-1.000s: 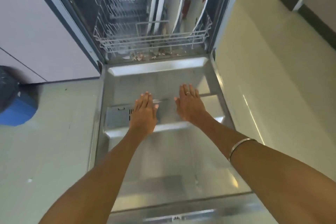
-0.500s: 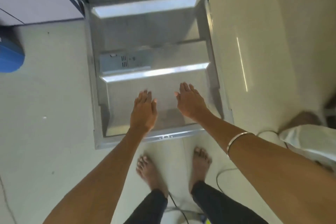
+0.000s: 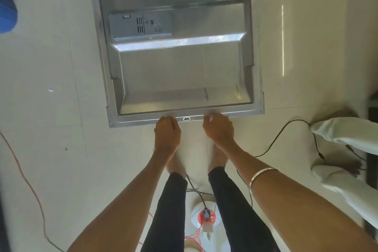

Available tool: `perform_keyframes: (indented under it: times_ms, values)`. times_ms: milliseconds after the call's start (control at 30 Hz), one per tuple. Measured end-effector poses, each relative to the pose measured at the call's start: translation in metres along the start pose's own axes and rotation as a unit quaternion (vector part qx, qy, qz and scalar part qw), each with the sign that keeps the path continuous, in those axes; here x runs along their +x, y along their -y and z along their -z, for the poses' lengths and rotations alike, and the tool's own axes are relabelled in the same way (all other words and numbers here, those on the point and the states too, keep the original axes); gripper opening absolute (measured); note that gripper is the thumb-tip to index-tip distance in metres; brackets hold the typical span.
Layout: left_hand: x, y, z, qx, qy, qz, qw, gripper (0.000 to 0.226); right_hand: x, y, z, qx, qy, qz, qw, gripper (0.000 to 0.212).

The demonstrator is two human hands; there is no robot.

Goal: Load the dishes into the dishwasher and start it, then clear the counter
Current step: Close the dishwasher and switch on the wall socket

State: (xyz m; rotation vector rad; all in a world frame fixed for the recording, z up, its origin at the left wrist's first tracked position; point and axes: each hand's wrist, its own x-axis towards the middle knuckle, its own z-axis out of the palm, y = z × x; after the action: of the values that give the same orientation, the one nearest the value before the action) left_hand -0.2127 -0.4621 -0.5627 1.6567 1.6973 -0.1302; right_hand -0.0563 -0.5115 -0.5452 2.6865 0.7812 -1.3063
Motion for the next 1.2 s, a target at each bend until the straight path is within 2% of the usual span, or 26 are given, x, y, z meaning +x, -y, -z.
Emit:
perform_keyframes:
  times_ms: [67, 100, 133, 200, 233, 300, 367, 433, 533, 600, 700, 767, 867, 933, 967, 1033, 1133, 1200]
  values:
    - [0.004, 0.007, -0.013, -0.03, 0.069, 0.113, 0.991, 0.05, 0.005, -0.008, -0.011, 0.119, 0.056, -0.056, 0.99, 0.053]
    - [0.005, 0.011, -0.019, -0.079, 0.102, 0.173, 0.976, 0.059, 0.007, -0.011, -0.015, 0.225, 0.093, -0.082, 0.967, 0.054]
    - [0.005, 0.011, -0.024, -0.165, 0.129, 0.24, 0.948, 0.068, 0.009, -0.013, -0.019, 0.355, 0.136, -0.117, 0.918, 0.054]
    - [0.005, 0.009, -0.033, -0.369, 0.142, 0.346, 0.851, 0.08, 0.012, -0.019, -0.025, 0.578, 0.2, -0.165, 0.774, 0.053]
    - [0.008, 0.009, -0.037, -0.447, 0.143, 0.355, 0.809, 0.082, 0.016, -0.021, -0.03, 0.635, 0.209, -0.172, 0.723, 0.052]
    - [0.016, 0.008, -0.045, -0.557, 0.132, 0.338, 0.747, 0.083, 0.029, -0.024, -0.041, 0.694, 0.198, -0.169, 0.671, 0.06]
    - [0.026, 0.006, -0.051, -0.608, 0.096, 0.312, 0.724, 0.082, 0.038, -0.022, -0.047, 0.732, 0.176, -0.175, 0.635, 0.082]
    - [0.029, 0.004, -0.051, -0.619, 0.085, 0.312, 0.716, 0.082, 0.043, -0.02, -0.047, 0.748, 0.169, -0.183, 0.615, 0.091]
    - [0.028, 0.006, -0.043, -0.644, 0.111, 0.334, 0.679, 0.08, 0.041, -0.02, -0.048, 0.75, 0.157, -0.181, 0.616, 0.08]
    - [0.027, 0.01, -0.037, -0.649, 0.121, 0.337, 0.671, 0.081, 0.038, -0.02, -0.047, 0.755, 0.146, -0.179, 0.614, 0.075]
    - [0.018, 0.002, -0.026, -0.626, 0.112, 0.339, 0.693, 0.086, 0.027, -0.018, -0.039, 0.753, 0.139, -0.172, 0.62, 0.075]
    - [0.008, -0.009, -0.02, -0.597, 0.099, 0.325, 0.727, 0.089, 0.016, -0.016, -0.033, 0.747, 0.14, -0.168, 0.628, 0.073]
    - [-0.013, -0.038, 0.001, -0.55, 0.033, 0.34, 0.762, 0.084, -0.003, -0.006, -0.016, 0.74, 0.137, -0.161, 0.639, 0.079]
    - [-0.026, -0.046, 0.005, -0.511, 0.014, 0.356, 0.782, 0.094, -0.02, 0.002, 0.0, 0.721, 0.126, -0.161, 0.662, 0.08]
    - [-0.032, -0.047, 0.003, -0.485, 0.007, 0.361, 0.797, 0.106, -0.03, 0.006, 0.008, 0.707, 0.119, -0.159, 0.678, 0.078]
    - [-0.043, -0.061, 0.008, -0.444, -0.044, 0.375, 0.812, 0.117, -0.049, 0.011, 0.025, 0.676, 0.102, -0.126, 0.719, 0.075]
    - [-0.062, -0.111, 0.048, -0.433, -0.127, 0.373, 0.811, 0.111, -0.078, 0.016, 0.045, 0.607, 0.052, -0.072, 0.789, 0.073]
    - [-0.074, -0.128, 0.065, -0.425, -0.173, 0.346, 0.818, 0.095, -0.095, 0.013, 0.053, 0.52, -0.004, -0.055, 0.853, 0.069]
